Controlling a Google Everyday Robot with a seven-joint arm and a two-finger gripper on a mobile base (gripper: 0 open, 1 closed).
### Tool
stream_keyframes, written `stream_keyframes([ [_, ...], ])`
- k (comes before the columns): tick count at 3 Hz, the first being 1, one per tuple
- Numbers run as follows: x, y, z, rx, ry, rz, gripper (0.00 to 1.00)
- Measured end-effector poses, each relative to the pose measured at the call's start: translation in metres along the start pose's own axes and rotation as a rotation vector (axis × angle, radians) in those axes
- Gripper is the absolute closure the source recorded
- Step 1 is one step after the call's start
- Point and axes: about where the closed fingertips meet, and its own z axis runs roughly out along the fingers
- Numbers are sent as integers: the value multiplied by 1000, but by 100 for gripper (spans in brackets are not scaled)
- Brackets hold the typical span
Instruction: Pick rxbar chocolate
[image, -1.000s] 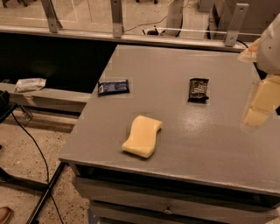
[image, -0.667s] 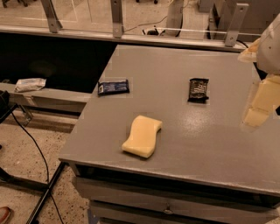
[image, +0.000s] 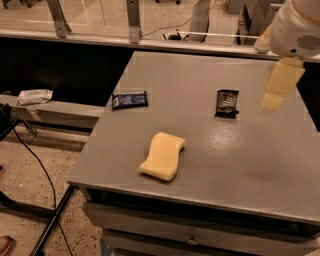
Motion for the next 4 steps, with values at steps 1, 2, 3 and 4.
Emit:
stream_keyframes([
  [1, -1, -43, 29, -25, 13, 4, 0],
  [2, 16, -82, 82, -73, 52, 44, 0],
  [3, 30, -96, 113, -104, 77, 65, 0],
  [4, 36, -99, 153, -155, 124, 56, 0],
])
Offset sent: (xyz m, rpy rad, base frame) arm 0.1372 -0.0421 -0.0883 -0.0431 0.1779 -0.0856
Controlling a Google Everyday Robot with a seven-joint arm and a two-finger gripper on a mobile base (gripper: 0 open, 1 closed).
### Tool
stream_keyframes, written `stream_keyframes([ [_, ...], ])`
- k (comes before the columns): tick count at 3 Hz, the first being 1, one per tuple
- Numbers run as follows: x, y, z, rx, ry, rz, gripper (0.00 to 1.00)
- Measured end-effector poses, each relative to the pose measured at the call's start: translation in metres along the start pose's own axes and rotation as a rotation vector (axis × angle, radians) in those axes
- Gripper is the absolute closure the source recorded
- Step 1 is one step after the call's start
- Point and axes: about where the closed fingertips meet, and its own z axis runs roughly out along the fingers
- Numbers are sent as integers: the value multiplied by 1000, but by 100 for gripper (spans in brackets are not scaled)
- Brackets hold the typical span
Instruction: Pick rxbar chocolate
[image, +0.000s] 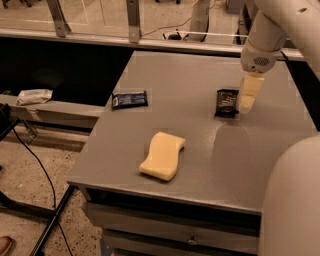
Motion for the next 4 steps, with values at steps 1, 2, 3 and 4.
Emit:
stream_keyframes([
  [1, -5, 1, 23, -32, 16, -21, 0],
  [2, -16, 8, 40, -60, 16, -64, 0],
  [3, -26, 15, 49, -83, 9, -98, 15],
  [4, -29, 17, 51, -96, 10, -104, 39],
])
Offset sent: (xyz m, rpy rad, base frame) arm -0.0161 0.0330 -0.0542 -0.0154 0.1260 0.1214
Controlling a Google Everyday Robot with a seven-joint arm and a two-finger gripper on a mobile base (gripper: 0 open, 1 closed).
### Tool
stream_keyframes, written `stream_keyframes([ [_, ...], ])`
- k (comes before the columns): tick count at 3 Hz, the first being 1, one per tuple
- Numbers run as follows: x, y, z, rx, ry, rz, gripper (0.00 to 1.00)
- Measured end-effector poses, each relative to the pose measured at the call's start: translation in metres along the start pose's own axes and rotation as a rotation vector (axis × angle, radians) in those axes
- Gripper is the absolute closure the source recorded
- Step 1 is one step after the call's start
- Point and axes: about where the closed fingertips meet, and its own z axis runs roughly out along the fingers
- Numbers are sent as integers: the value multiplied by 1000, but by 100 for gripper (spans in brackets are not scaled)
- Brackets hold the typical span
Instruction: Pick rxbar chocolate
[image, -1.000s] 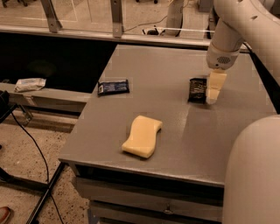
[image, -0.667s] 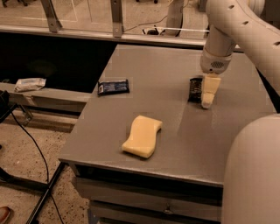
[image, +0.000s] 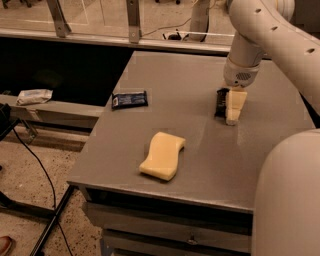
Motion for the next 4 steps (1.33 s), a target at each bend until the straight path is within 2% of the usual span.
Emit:
stream_keyframes([
  [2, -1, -1, -16, 0, 0, 0, 85],
  [3, -1, -1, -24, 0, -1, 0, 100],
  [4, -12, 9, -61, 77, -136, -37, 100],
])
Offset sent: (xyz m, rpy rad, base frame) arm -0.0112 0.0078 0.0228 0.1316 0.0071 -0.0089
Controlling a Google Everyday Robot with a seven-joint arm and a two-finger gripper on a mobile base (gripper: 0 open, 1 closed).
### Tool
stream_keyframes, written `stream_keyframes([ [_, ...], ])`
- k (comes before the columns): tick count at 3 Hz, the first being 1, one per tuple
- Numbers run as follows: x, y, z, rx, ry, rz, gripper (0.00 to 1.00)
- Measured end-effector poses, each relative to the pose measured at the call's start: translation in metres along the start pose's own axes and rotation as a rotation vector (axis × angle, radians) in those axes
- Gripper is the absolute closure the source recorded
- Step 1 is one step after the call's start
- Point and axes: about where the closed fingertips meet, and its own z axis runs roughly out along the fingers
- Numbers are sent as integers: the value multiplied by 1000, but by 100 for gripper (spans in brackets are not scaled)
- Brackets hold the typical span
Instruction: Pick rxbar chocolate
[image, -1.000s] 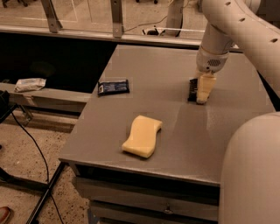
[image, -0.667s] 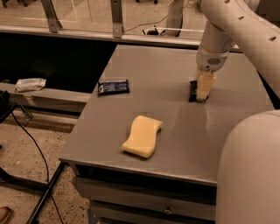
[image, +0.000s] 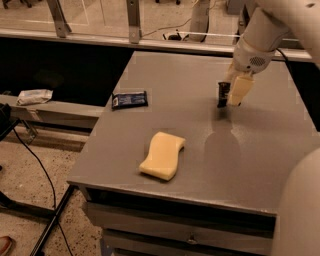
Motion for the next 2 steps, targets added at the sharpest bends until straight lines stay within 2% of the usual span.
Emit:
stream_keyframes([
  [1, -22, 15, -43, 70, -164, -40, 100],
  [2, -25, 14, -40, 69, -178, -40, 100],
])
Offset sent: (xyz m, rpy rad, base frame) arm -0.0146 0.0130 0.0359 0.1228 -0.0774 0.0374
